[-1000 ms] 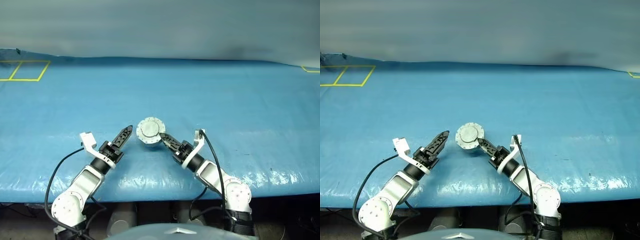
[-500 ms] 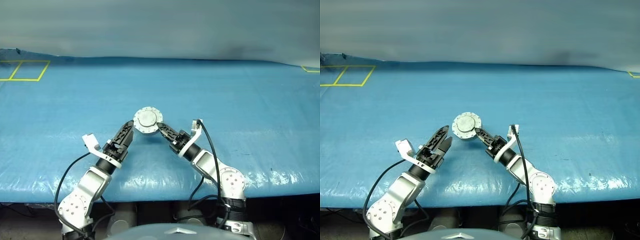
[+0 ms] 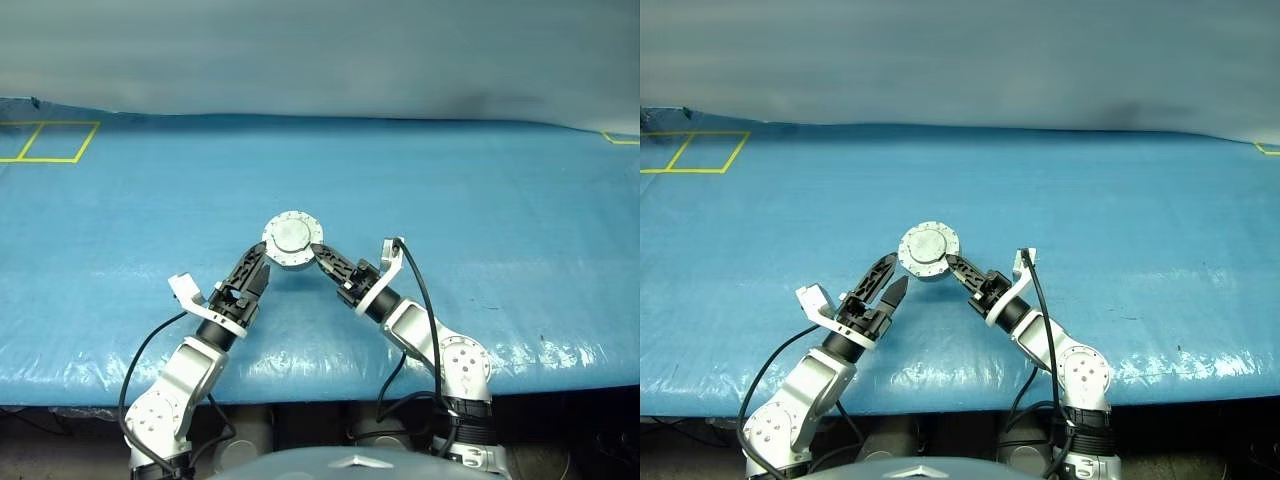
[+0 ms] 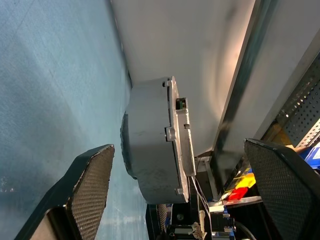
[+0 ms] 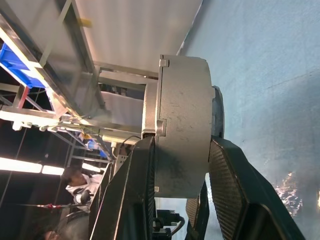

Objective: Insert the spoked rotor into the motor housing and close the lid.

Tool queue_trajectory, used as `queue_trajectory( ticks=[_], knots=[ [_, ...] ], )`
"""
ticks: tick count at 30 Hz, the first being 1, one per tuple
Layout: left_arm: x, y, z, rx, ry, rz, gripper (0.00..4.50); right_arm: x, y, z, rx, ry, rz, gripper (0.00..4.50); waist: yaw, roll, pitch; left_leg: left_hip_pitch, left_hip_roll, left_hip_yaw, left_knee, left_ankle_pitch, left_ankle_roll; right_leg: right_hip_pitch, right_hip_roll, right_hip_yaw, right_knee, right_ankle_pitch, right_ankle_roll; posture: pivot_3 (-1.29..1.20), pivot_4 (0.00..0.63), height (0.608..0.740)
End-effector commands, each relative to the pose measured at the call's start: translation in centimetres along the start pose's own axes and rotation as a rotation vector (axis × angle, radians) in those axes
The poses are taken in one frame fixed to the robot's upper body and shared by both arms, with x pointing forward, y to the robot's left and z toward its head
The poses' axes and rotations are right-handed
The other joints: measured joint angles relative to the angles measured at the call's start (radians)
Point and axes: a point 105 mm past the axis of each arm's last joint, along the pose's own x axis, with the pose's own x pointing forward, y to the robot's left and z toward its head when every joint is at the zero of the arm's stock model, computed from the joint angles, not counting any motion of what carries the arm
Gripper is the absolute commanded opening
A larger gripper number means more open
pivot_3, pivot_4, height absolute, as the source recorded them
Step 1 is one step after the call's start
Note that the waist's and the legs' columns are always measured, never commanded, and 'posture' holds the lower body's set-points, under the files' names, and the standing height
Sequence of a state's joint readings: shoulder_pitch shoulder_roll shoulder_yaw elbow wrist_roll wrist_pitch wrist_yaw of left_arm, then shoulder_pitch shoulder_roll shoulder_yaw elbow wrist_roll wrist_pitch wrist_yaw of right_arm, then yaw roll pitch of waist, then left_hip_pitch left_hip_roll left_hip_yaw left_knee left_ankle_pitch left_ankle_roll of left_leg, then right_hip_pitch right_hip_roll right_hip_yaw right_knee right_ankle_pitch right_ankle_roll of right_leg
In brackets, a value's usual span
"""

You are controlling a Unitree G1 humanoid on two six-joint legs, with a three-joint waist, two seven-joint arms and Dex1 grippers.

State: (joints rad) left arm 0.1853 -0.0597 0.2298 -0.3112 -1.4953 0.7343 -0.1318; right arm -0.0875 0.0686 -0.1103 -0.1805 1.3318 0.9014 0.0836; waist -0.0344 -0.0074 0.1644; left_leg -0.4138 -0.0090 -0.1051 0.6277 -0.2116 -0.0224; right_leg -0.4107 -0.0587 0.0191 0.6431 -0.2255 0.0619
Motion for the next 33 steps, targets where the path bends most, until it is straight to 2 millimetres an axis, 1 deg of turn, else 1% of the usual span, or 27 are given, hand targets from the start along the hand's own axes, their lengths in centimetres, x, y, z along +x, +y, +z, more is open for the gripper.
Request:
queue_trajectory(
  ticks=[1,10,15,18,21,23,29,30,32,33],
  knots=[
    [0.2,-0.5,-0.2,-0.012,0.005,-0.039,4.5,0.4,3.5,-0.9,0.007,0.019,0.148,1.2,-0.001,0.0,0.0,0.0,0.0,0.0,0.0,0.0,0.0,0.0,0.0,0.0,0.0,0.0,0.0,0.0,0.15,0.74],
    [0.6,-0.6,-0.2,-0.025,0.004,-0.067,4.5,0.2,3.8,-2.6,0.051,0.071,0.159,1.2,-0.001,0.0,0.0,0.0,0.0,0.0,0.0,0.0,0.0,0.0,0.0,0.0,0.0,0.0,0.0,0.0,0.15,0.74],
    [0.8,-0.7,-0.5,-0.045,0.019,-0.076,4.5,0.1,3.8,-2.8,0.05,0.077,0.155,1.2,-0.001,0.0,0.0,0.0,0.0,0.0,0.0,0.0,0.0,0.0,0.0,0.0,0.0,0.0,0.0,0.0,0.15,0.74],
    [0.8,-0.8,-0.8,-0.063,0.033,-0.086,3.93,0.1,3.7,-2.8,0.045,0.073,0.143,1.2,-0.001,0.0,0.0,0.0,0.0,0.0,0.0,0.0,0.0,0.0,0.0,0.0,0.0,0.0,0.0,0.0,0.15,0.74],
    [0.7,-0.8,-0.8,-0.067,0.034,-0.083,2.94,0.1,3.3,-2.7,0.012,0.069,0.124,1.2,-0.001,0.0,0.0,0.0,0.0,0.0,0.0,0.0,0.0,0.0,0.0,0.0,0.0,0.0,0.0,0.0,0.15,0.74],
    [0.7,-0.8,-0.8,-0.07,0.031,-0.082,2.43,0.1,3.1,-2.7,-0.016,0.068,0.113,1.2,-0.001,0.0,0.0,0.0,0.0,0.0,0.0,0.0,0.0,0.0,0.0,0.0,0.0,0.0,0.0,0.0,0.15,0.74],
    [0.7,-1.2,-0.8,-0.075,0.017,-0.08,2.44,-0.5,3.3,-2.9,-0.01,0.073,0.155,1.2,-0.001,0.0,0.0,0.0,0.0,0.0,0.0,0.0,0.0,0.0,0.0,0.0,0.0,0.0,0.0,0.0,0.15,0.74],
    [0.8,-1.2,-0.6,-0.071,0.011,-0.077,2.44,-0.7,3.1,-2.9,-0.029,0.074,0.15,1.92,-0.001,0.0,0.0,0.0,0.0,0.0,0.0,0.0,0.0,0.0,0.0,0.0,0.0,0.0,0.0,0.0,0.15,0.74],
    [1.2,-1.1,-0.2,-0.057,-0.003,-0.063,2.44,-1.1,2.6,-2.5,-0.053,0.05,0.119,2.52,-0.001,0.0,0.0,0.0,0.0,0.0,0.0,0.0,0.0,0.0,0.0,0.0,0.0,0.0,0.0,0.0,0.15,0.74],
    [1.3,-1.0,0.0,-0.051,-0.008,-0.049,2.44,-1.2,2.4,-2.4,-0.098,0.049,0.101,2.87,0.0,0.0,0.0,0.0,0.0,0.0,0.0,0.0,0.0,0.0,0.0,0.0,0.0,0.0,0.0,0.0,0.15,0.74]
  ],
)
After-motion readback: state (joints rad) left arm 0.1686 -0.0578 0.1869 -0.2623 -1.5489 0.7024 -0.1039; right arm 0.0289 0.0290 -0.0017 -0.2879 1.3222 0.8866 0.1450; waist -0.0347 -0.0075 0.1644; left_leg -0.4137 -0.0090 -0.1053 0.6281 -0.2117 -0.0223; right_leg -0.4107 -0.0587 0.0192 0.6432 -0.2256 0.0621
